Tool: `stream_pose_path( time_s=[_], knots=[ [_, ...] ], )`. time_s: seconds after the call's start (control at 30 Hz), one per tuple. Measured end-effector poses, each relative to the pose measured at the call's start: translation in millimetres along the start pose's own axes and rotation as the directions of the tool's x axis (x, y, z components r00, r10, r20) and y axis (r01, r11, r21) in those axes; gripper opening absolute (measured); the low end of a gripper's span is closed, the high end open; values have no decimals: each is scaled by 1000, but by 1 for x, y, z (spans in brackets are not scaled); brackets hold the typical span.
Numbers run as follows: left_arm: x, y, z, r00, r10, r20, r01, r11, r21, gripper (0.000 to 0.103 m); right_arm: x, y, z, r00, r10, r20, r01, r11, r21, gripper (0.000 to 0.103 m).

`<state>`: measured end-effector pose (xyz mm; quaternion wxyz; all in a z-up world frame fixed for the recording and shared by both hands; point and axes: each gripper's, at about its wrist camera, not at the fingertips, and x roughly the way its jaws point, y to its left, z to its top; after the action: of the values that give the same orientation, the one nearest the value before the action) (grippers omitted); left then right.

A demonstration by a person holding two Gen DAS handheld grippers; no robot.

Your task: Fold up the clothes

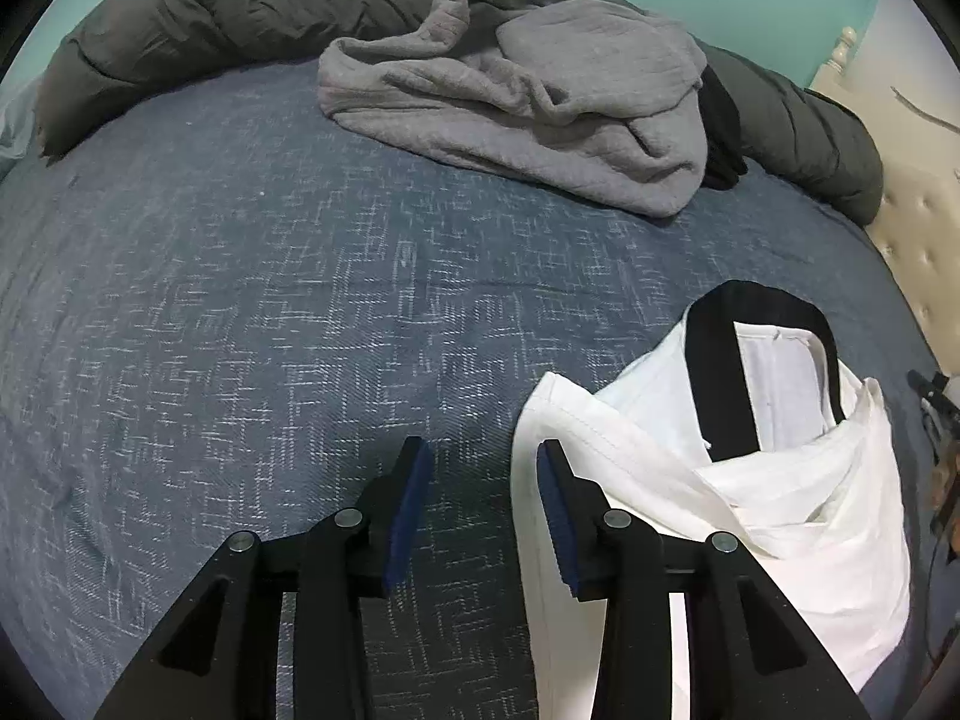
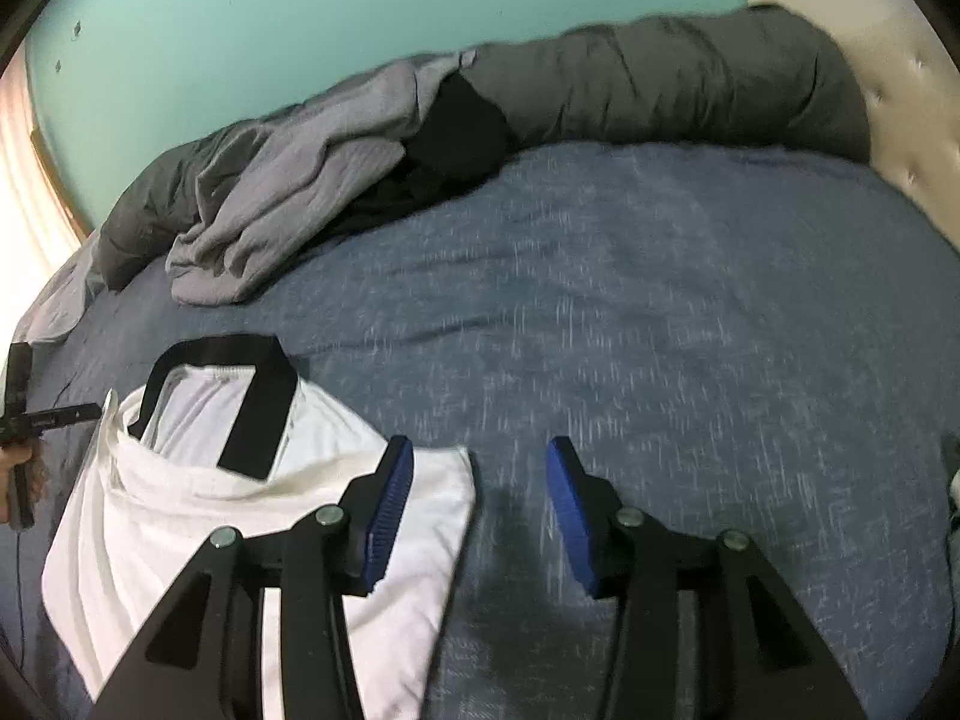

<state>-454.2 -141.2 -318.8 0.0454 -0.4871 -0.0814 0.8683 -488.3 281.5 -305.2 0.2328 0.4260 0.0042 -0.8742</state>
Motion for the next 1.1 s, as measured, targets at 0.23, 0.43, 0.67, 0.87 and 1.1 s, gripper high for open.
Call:
stream_pose_path(
  time_s=[0.23, 0.43, 0.67, 0.87, 1.1],
  knots=[
    [10, -2, 0, 1000, -21, -10, 22, 1000, 16, 43, 26, 4, -13, 995, 42, -87, -42, 999, 1, 47],
    [16, 3, 4, 997, -73, 4, 73, 997, -15, 43, 40, 10, -12, 992, 72, -107, -72, 997, 11, 40],
    [15, 1, 7, 988, -151, 34, 153, 987, -47, 4, 36, 15, -8, 993, 90, -72, -91, 996, -9, 6],
    [-6, 1, 9, 983, -162, 89, 167, 985, -51, 2, 10, 12, -4, 997, 74, 30, -74, 997, 2, 4],
    [-35, 21, 11, 972, -175, 156, 194, 973, -121, 2, -24, -4, 6, 991, 37, 127, -45, 997, 60, 4]
  ],
)
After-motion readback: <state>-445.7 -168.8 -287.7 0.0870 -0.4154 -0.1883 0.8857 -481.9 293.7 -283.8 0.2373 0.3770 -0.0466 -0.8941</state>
